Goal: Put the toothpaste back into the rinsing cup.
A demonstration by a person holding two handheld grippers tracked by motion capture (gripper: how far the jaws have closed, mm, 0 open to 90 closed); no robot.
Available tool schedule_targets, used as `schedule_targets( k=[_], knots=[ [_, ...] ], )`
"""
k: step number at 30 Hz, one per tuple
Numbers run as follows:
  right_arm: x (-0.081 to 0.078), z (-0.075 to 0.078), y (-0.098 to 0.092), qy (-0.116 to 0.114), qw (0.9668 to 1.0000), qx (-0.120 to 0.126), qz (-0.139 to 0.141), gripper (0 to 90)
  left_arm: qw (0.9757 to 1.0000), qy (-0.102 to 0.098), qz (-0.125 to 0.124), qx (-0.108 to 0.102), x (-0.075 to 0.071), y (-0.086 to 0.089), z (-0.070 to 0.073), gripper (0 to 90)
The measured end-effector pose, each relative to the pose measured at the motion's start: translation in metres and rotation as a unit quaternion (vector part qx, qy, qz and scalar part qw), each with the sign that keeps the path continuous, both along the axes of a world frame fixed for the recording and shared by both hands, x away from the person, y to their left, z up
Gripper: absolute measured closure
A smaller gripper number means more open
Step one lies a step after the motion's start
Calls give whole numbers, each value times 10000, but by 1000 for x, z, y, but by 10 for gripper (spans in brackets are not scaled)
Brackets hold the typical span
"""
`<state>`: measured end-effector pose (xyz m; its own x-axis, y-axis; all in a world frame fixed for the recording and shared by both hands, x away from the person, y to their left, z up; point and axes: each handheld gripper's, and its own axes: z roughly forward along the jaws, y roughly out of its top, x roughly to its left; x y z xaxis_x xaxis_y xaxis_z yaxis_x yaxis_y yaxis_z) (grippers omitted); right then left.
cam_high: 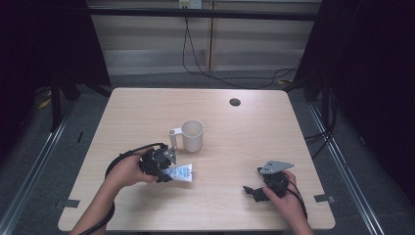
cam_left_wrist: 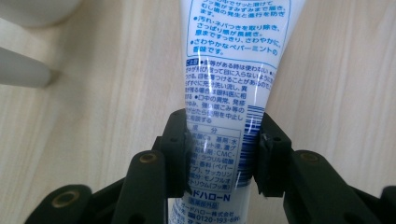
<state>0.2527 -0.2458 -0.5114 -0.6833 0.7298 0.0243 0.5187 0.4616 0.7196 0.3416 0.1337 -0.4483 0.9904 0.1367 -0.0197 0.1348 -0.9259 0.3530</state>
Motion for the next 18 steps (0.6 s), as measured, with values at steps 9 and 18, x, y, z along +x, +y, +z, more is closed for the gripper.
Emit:
schedule_targets(
  k=[9,18],
  knots=[
    [0,0,0,-1,10000,0,-1,101,9952,80,539,-814,0,6,15,626],
    [0,0,0,4,10000,-1,1,101,9843,-18,681,-1626,0,10,28,628]
  ],
)
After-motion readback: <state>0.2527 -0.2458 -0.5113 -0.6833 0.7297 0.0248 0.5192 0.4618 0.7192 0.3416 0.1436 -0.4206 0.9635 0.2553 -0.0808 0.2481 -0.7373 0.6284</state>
